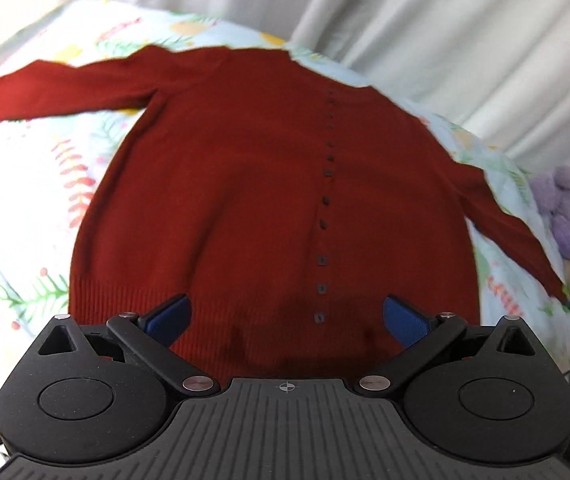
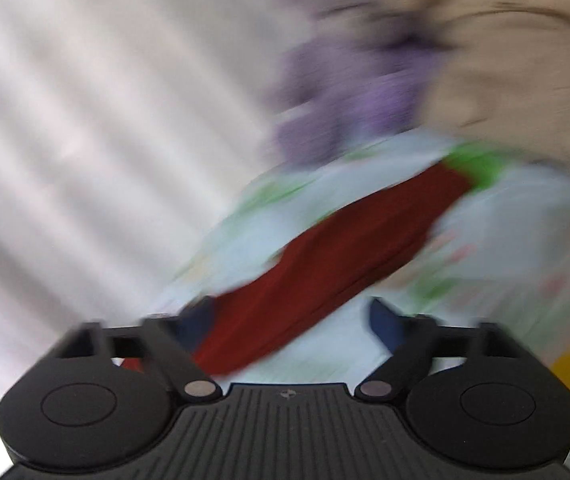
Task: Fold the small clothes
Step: 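Grasp the cardigan sleeve cuff with the right gripper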
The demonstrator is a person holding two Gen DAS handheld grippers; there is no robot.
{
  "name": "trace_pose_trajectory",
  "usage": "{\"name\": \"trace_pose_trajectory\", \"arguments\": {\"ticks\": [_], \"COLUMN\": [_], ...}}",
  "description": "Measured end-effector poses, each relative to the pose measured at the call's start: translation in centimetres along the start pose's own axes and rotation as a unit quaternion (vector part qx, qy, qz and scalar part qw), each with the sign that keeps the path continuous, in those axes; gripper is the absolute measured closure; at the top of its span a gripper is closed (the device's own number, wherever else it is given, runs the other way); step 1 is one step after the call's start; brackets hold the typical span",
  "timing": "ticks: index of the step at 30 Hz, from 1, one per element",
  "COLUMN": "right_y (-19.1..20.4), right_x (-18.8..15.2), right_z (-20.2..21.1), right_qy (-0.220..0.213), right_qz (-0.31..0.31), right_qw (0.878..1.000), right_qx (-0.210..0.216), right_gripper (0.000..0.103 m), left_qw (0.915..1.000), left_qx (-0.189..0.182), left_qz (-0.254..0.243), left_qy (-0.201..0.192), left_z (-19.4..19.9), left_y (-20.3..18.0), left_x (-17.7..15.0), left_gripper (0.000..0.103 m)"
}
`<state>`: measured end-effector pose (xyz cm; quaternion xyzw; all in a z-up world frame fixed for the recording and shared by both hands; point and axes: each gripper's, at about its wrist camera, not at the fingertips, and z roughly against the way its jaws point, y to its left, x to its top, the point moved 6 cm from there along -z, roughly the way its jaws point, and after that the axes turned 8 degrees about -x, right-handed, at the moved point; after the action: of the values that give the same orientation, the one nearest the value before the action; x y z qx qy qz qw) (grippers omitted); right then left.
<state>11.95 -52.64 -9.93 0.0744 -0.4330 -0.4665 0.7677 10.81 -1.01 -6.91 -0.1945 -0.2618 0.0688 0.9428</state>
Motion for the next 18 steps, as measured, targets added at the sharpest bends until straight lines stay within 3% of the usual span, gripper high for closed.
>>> {"name": "trace_pose_trajectory", "arguments": {"ticks": [1,4,9,14,16,18], "right_y": [-1.5,-4.5,-7.4,-8.2,-8.0,-7.1], "right_x": [1.1,2.6,3.9,4.5,4.8,5.0], "right_z": [-1.5,-5.7,-8.8,-10.3,-11.1,-11.5], "right_qy": [0.003,0.024,0.03,0.022,0.022,0.02], "right_qz": [-0.02,-0.052,-0.09,-0.123,-0.113,-0.094], "right_qw": [1.0,0.997,0.991,0.99,0.991,0.992], "right_qx": [-0.018,-0.043,-0.09,-0.067,-0.068,-0.08], "right_gripper": [0.063,0.078,0.082,0.083,0.098,0.098], "left_qw": [1.0,0.9996,0.9985,0.998,0.9983,0.9986], "left_qx": [0.008,0.018,0.026,0.031,0.018,0.008], "left_qz": [0.003,0.012,0.023,0.031,0.03,0.02], "left_qy": [0.004,0.021,0.042,0.045,0.047,0.048], "left_z": [-0.7,-2.4,-4.5,-5.5,-6.0,-6.1], "left_y": [0.0,0.0,0.0,-0.3,-0.7,-1.2], "left_x": [0.2,0.3,0.4,0.3,0.2,0.1], "left_gripper": [0.0,0.0,0.0,0.0,0.0,0.0]}}
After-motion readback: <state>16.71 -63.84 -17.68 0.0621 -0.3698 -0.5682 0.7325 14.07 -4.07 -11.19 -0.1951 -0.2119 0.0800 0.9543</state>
